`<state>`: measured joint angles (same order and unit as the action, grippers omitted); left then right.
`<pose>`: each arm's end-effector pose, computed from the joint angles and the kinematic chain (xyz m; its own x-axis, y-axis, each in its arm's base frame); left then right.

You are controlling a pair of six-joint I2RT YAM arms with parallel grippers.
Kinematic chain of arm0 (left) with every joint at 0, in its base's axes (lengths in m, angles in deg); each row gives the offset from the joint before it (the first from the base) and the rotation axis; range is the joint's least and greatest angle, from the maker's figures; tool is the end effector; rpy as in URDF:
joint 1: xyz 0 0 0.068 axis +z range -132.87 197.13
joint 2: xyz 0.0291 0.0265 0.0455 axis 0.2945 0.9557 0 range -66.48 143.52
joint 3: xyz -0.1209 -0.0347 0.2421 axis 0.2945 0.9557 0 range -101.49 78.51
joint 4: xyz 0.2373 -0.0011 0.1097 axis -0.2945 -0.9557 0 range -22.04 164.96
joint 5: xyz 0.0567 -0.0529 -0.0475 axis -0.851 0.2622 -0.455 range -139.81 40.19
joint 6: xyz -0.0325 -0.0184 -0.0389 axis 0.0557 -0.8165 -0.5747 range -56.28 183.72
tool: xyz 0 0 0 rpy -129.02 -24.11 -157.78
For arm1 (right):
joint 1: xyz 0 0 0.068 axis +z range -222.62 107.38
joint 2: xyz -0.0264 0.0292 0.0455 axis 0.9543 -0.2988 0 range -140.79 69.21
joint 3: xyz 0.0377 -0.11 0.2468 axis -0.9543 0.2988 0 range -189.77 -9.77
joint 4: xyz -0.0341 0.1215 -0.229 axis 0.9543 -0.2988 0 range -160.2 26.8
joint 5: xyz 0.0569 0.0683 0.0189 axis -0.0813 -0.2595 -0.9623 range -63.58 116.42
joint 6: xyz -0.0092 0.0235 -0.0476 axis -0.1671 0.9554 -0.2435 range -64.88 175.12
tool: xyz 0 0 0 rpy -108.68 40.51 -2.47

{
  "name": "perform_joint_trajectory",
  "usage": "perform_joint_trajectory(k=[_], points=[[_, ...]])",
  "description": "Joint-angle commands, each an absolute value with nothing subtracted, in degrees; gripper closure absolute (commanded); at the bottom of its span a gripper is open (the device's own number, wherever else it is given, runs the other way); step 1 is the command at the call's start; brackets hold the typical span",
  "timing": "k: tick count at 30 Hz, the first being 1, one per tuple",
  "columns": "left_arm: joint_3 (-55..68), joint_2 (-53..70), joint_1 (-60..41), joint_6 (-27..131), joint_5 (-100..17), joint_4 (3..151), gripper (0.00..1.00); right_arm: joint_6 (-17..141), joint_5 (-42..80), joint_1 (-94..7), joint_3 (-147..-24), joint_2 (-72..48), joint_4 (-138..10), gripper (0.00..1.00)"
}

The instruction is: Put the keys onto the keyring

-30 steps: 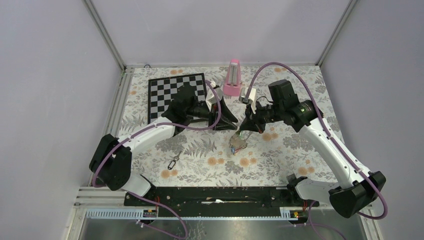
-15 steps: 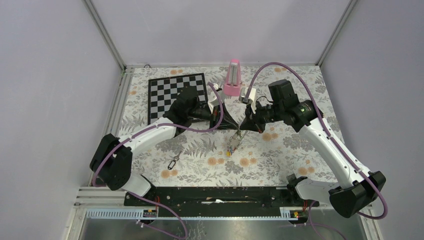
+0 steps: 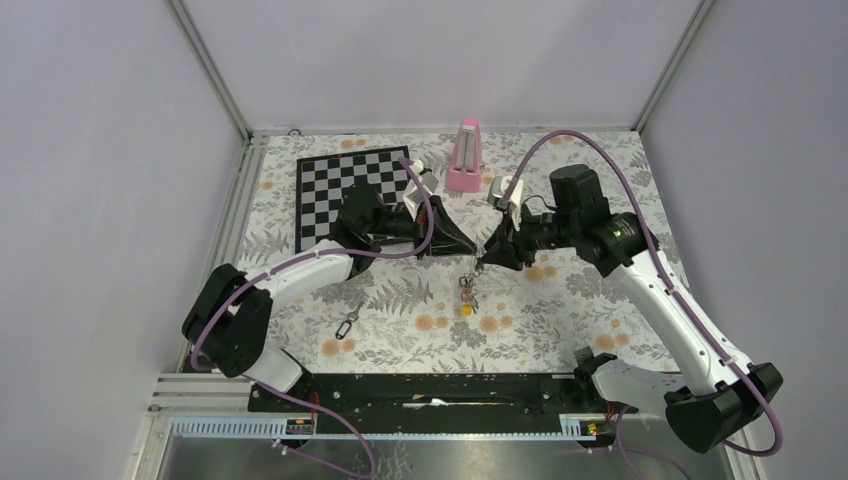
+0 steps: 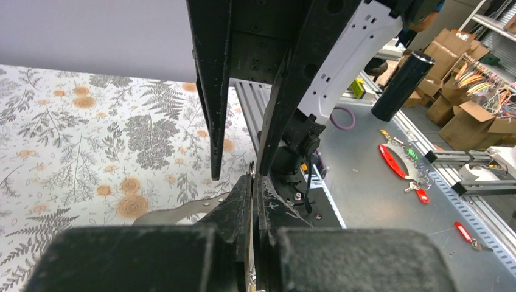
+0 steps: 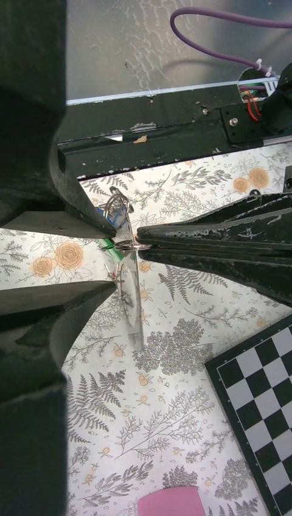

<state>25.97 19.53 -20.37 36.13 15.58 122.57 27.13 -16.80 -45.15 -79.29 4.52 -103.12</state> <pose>0.2385 -0.2236 0.3135 -0.2697 -0.0363 -0.9623 0.9343 -0.2517 -0.2524 0.1910 0.1268 0.3752 -0.0594 -0.4163 -0.9073 -0.9752 0.2184 -0.0364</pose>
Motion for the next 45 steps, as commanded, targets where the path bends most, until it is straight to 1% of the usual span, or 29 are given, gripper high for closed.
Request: perform_joint_trajectory(k=[1, 6, 9, 11, 15, 18, 21, 26, 29, 32, 34, 37, 40, 45], points=[[26.4, 19.1, -20.1, 28.0, 16.2, 136.7, 1.0, 28.1, -19.9, -46.4, -78.5, 6.4, -100.1, 0.6], [27.2, 18.9, -20.1, 27.7, 16.1, 137.4, 1.0, 28.8, -21.4, -46.8, -77.8, 6.6, -98.9, 0.63], [27.3, 18.8, -20.1, 27.8, 16.2, 137.4, 1.0, 29.3, -22.2, -46.8, -78.0, 6.3, -98.6, 0.67], [27.4, 18.8, -20.1, 27.7, 16.2, 137.5, 1.0, 29.5, -22.9, -46.8, -78.1, 6.1, -98.5, 0.74], [27.3, 19.0, -20.0, 27.1, 16.0, 138.5, 1.0, 30.1, -24.5, -46.7, -77.3, 5.9, -98.0, 0.94], [27.1, 19.7, -20.1, 24.4, 15.5, 141.5, 1.0, 30.8, -25.3, -46.8, -76.1, 5.8, -97.2, 1.0], [26.7, 21.0, -20.1, 21.1, 15.3, 145.0, 1.0, 31.6, -26.0, -46.8, -75.4, 5.5, -96.5, 1.0], [26.9, 22.2, -20.9, 20.6, 14.9, 145.8, 1.0, 33.2, -27.3, -46.8, -76.1, 4.5, -95.4, 1.0], [27.3, 22.5, -21.3, 20.7, 15.0, 145.8, 1.0, 33.7, -27.8, -46.8, -76.1, 4.1, -94.8, 0.97], [27.6, 22.2, -21.3, 20.9, 15.2, 146.0, 1.0, 33.6, -27.1, -46.8, -75.8, 4.5, -94.7, 0.88], [27.8, 21.9, -21.3, 21.1, 15.1, 145.9, 1.0, 33.1, -26.1, -46.8, -75.3, 5.4, -94.8, 0.78], [28.4, 21.7, -21.2, 21.3, 15.1, 145.9, 1.0, 32.2, -25.2, -47.4, -75.2, 7.2, -95.4, 0.68], [28.6, 21.7, -21.2, 21.2, 15.0, 146.1, 1.0, 31.8, -25.4, -48.3, -75.9, 8.6, -96.0, 0.66], [28.5, 22.0, -21.2, 20.8, 15.0, 146.2, 1.0, 31.6, -25.6, -48.5, -78.1, 8.4, -97.1, 0.64]])
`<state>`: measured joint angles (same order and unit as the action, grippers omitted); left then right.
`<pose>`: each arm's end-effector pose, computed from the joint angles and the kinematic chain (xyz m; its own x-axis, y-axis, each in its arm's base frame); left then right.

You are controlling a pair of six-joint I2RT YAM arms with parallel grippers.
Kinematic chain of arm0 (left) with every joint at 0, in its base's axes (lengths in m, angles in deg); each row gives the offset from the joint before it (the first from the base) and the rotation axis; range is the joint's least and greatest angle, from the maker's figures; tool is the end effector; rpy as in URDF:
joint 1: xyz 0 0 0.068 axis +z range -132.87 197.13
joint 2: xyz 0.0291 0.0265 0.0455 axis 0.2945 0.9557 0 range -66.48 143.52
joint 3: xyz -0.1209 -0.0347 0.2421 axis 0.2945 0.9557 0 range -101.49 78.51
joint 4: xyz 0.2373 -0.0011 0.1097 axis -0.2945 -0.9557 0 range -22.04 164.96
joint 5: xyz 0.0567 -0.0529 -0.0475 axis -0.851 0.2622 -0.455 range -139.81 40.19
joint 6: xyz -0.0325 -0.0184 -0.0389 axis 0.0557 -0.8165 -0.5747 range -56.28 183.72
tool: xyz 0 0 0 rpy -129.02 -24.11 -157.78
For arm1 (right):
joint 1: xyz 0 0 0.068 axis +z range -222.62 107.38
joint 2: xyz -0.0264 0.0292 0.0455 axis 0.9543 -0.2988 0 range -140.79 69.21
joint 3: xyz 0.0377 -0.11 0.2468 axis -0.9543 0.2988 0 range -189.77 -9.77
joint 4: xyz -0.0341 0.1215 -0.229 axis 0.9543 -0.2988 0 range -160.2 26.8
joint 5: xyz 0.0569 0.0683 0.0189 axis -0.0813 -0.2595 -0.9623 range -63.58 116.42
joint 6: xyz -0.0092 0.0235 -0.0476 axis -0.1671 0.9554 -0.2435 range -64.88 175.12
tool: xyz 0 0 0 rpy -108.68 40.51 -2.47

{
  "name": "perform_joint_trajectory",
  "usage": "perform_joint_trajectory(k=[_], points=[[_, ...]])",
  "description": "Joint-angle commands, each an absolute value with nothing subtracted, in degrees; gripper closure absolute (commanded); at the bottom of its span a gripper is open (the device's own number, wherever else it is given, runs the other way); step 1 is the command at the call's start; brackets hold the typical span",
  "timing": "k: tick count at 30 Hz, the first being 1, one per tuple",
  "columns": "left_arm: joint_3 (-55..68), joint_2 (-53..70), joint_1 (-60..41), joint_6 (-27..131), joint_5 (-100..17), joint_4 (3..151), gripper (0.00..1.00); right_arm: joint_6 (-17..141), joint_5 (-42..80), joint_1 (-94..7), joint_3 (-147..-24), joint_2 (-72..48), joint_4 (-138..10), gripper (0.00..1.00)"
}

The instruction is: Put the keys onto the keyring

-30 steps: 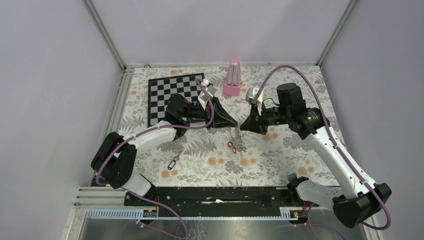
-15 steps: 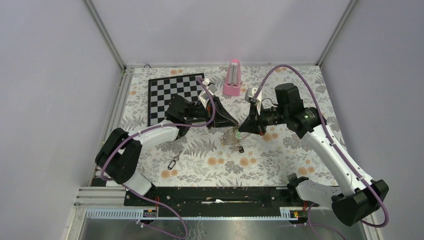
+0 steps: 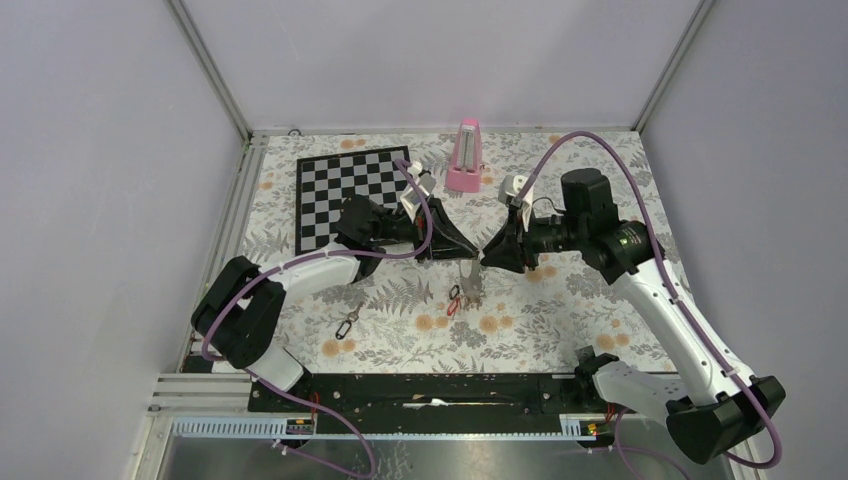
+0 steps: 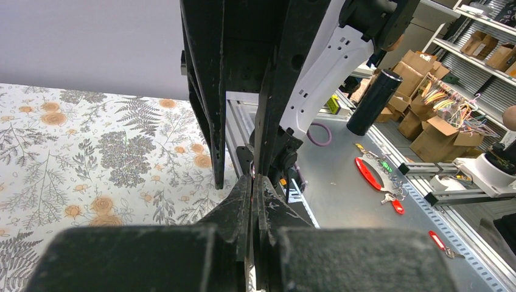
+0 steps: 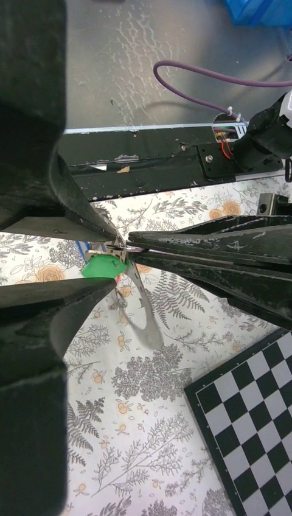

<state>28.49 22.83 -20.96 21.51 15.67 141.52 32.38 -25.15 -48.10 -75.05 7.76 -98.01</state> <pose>0.2347 -0.2249 0.3094 -0.3327 -0.0937 -0.9384 0.9033 -0.3174 -0.2885 0.1856 0.1153 0.3723 -0.0960 -0.3079 -0.9466 -0.9825 0.1821 0.0405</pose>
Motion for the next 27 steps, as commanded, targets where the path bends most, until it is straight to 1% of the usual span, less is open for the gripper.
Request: perform_joint_trajectory(k=[1, 5, 10, 13, 17, 19, 20, 24, 27], points=[[28.6, 21.9, -21.1, 20.8, 15.0, 146.2, 1.0, 31.5, -25.6, -48.5, -78.5, 8.1, -97.1, 0.64], [28.9, 21.6, -21.2, 21.4, 14.9, 145.3, 1.0, 31.6, -26.4, -48.5, -79.0, 7.6, -97.1, 0.66], [28.9, 21.3, -21.2, 21.8, 14.8, 144.7, 1.0, 32.3, -27.6, -48.5, -78.2, 6.8, -96.4, 0.75], [28.8, 21.3, -21.2, 21.8, 14.7, 144.8, 1.0, 32.5, -27.9, -48.5, -77.6, 6.7, -96.0, 0.81], [28.8, 21.6, -21.1, 21.9, 14.7, 144.8, 1.0, 32.0, -27.7, -48.5, -78.7, 6.4, -96.9, 1.0], [28.6, 21.6, -21.1, 23.5, 15.2, 143.3, 1.0, 30.8, -26.4, -48.5, -80.4, 6.0, -98.8, 1.0], [28.4, 21.3, -21.2, 25.4, 15.5, 141.1, 0.98, 29.8, -25.4, -48.3, -81.4, 5.6, -100.3, 1.0], [26.3, 19.2, -21.2, 36.7, 14.1, 126.9, 0.79, 26.4, -18.7, -46.6, -84.5, 4.5, -105.6, 1.0], [24.4, 19.1, -21.2, 40.2, 13.7, 121.6, 0.68, 25.6, -15.5, -45.9, -86.1, 3.1, -108.8, 1.0]])
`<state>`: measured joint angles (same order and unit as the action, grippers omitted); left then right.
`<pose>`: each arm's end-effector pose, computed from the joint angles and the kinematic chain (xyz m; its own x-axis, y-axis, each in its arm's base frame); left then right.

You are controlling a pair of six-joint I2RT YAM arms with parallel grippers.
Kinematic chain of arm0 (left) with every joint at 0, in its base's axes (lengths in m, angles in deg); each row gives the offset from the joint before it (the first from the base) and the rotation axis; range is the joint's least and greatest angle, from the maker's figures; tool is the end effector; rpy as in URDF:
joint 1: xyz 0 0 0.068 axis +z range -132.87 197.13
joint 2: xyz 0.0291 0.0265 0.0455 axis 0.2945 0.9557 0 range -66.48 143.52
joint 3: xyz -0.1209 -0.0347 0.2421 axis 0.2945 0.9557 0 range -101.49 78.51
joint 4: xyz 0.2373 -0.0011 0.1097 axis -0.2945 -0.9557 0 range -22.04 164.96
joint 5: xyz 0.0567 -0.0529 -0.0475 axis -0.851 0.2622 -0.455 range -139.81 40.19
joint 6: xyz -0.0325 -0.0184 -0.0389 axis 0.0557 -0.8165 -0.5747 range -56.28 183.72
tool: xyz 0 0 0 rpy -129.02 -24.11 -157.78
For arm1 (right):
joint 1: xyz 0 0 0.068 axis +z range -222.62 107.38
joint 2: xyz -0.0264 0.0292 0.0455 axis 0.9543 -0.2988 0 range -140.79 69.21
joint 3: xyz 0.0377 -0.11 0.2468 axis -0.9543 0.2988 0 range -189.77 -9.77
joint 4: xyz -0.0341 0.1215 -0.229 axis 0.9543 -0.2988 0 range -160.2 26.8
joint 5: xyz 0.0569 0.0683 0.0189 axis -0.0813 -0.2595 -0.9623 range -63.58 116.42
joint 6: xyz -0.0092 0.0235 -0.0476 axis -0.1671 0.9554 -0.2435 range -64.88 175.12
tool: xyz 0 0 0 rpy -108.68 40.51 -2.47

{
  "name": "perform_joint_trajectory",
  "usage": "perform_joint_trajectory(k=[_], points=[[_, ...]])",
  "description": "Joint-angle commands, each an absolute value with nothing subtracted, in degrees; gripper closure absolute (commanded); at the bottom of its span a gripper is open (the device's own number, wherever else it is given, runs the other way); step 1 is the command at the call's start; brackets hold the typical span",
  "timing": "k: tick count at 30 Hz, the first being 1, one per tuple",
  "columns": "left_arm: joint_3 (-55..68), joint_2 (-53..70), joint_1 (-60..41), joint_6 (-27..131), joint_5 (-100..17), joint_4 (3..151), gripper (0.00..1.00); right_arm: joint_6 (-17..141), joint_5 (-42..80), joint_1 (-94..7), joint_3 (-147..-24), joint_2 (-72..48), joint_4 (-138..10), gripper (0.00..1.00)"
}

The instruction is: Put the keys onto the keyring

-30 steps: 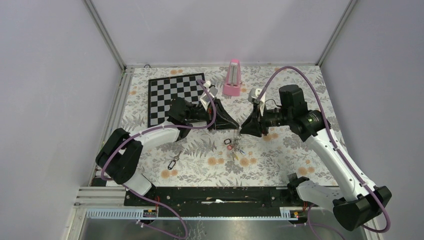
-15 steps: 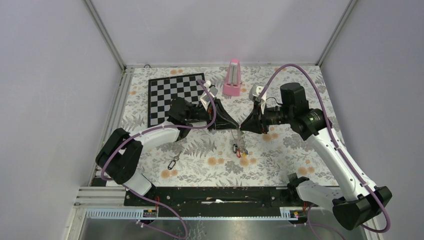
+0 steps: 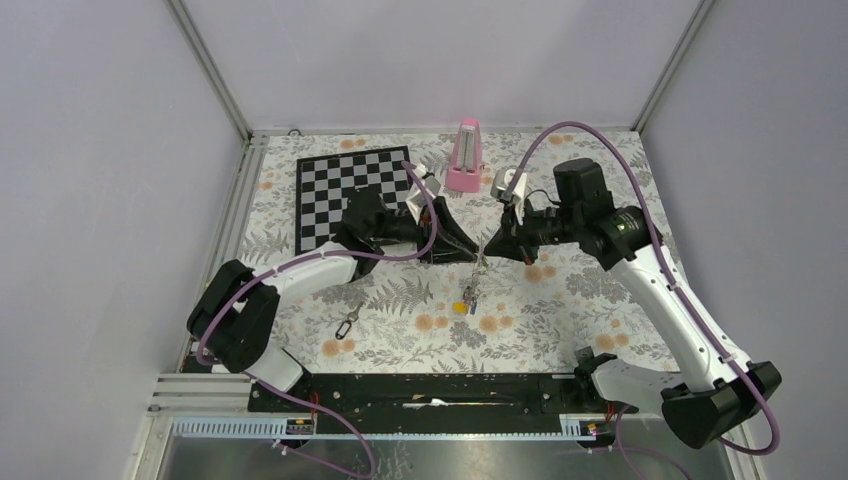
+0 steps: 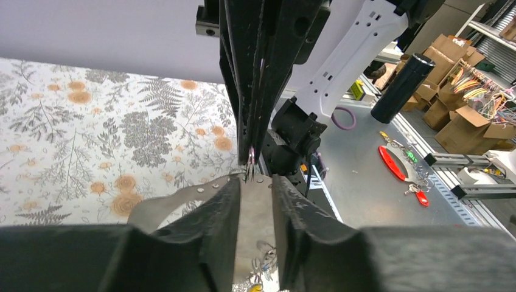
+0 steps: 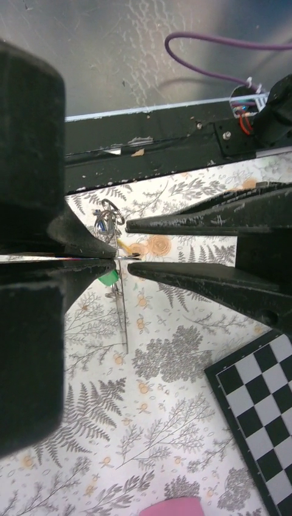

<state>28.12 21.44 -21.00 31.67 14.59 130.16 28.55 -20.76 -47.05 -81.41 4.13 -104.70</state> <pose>0.2371 -0.2267 0.3028 -0.2980 -0.0577 -0.9528 0.9257 -0.2610 -0.2737 0.1924 0.1210 0.3844 -0.0883 -0.3792 -0.9211 -0.9785 0.2059 0.0090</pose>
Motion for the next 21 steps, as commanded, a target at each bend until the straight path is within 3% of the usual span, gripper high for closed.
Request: perform_joint_trajectory(k=[1, 5, 10, 21], points=[[23.8, 19.1, -21.2, 40.6, 13.8, 120.9, 0.65, 25.3, -14.6, -45.6, -86.7, 2.6, -109.8, 1.0], [22.5, 19.6, -21.3, 41.8, 13.6, 118.9, 0.58, 24.4, -11.5, -44.4, -89.5, 0.4, -113.5, 1.0], [21.8, 20.5, -22.0, 43.1, 13.5, 117.5, 0.56, 24.2, -10.0, -43.6, -90.3, -0.6, -114.8, 1.0], [21.2, 22.2, -22.7, 42.4, 13.6, 118.6, 0.7, 24.5, -10.4, -43.1, -90.3, -1.4, -114.9, 1.0]])
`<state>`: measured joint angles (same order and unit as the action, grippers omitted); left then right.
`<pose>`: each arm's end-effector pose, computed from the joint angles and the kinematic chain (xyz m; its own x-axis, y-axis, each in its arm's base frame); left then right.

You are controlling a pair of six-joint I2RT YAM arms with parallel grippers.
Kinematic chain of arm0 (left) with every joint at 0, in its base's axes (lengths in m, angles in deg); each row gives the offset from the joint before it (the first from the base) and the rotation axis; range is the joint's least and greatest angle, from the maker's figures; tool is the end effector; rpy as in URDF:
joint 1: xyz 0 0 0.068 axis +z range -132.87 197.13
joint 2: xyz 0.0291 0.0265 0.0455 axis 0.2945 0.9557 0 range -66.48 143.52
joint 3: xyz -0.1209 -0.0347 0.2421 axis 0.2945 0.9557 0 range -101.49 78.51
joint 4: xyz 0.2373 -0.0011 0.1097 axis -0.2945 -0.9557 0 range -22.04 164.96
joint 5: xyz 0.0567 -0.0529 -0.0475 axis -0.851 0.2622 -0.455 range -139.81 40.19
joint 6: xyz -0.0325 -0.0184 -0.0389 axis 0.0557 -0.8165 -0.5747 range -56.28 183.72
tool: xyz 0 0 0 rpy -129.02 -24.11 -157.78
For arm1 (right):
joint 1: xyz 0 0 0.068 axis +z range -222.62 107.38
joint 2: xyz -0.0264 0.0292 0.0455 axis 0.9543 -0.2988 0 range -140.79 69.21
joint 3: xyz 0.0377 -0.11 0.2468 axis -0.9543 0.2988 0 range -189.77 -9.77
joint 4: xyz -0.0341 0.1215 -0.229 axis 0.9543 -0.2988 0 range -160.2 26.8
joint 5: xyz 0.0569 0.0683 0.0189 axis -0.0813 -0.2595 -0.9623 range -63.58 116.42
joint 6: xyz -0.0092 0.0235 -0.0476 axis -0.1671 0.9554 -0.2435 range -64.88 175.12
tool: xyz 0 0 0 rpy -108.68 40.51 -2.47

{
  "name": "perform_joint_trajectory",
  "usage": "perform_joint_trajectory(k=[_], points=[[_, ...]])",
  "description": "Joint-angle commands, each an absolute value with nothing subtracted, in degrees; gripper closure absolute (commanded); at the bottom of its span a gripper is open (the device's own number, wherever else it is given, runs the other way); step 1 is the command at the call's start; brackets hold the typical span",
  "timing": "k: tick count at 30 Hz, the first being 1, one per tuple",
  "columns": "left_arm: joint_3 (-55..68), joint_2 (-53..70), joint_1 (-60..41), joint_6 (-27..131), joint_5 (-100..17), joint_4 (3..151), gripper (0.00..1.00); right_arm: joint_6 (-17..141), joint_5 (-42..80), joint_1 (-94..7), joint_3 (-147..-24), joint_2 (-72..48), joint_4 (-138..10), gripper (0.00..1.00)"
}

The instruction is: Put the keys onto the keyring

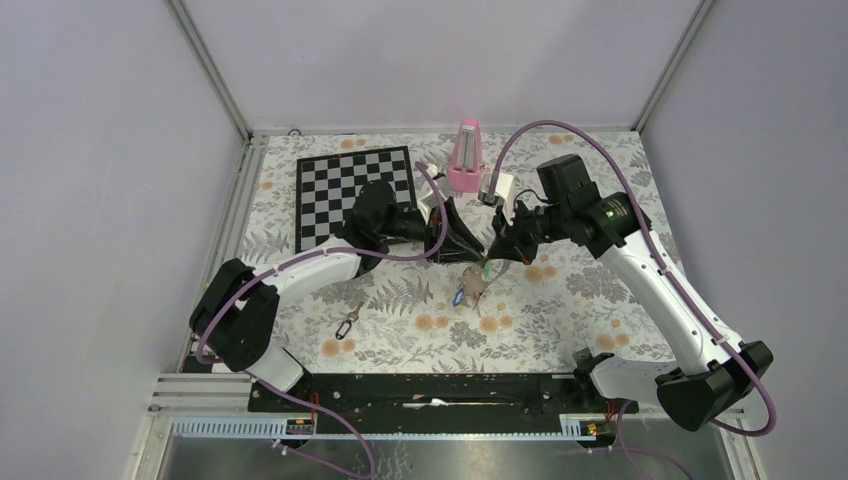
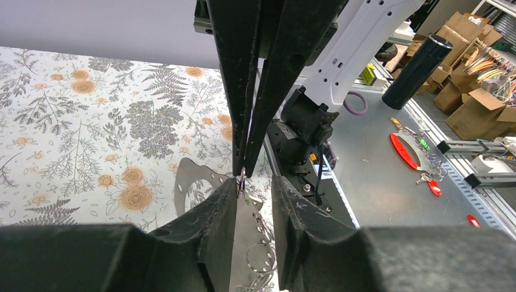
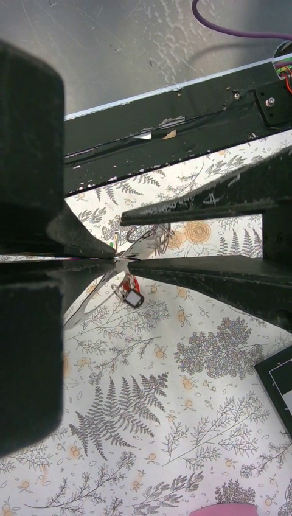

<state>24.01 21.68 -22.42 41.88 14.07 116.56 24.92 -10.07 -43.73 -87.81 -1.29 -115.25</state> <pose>0.2400 -0.2395 0.3039 -0.2606 0.0027 -0.9654 0.9363 -0.2431 -0.2535 0.2000 0.1345 0.3822 -0.1484 -0.5437 -0.8260 -0.9653 0.2611 0.0016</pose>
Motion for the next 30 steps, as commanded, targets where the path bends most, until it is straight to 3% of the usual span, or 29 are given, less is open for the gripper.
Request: perform_joint_trajectory(k=[1, 13, 17, 24, 30], points=[[21.1, 22.3, -22.8, 42.1, 13.7, 119.0, 0.72, 24.6, -10.5, -43.1, -90.2, -1.4, -114.7, 1.0], [21.2, 23.2, -23.0, 40.4, 13.9, 121.1, 0.88, 25.1, -10.9, -43.0, -88.7, -1.0, -113.6, 1.0], [21.5, 23.3, -23.0, 38.9, 14.2, 123.4, 1.0, 25.2, -10.9, -43.1, -87.6, -0.7, -113.1, 1.0], [25.0, 22.1, -22.6, 31.0, 15.9, 135.0, 1.0, 24.8, -9.7, -43.1, -83.6, 3.4, -109.6, 0.71], [26.9, 21.8, -22.6, 25.8, 16.4, 141.8, 1.0, 23.3, -12.5, -44.0, -81.8, 6.0, -108.2, 0.59]])
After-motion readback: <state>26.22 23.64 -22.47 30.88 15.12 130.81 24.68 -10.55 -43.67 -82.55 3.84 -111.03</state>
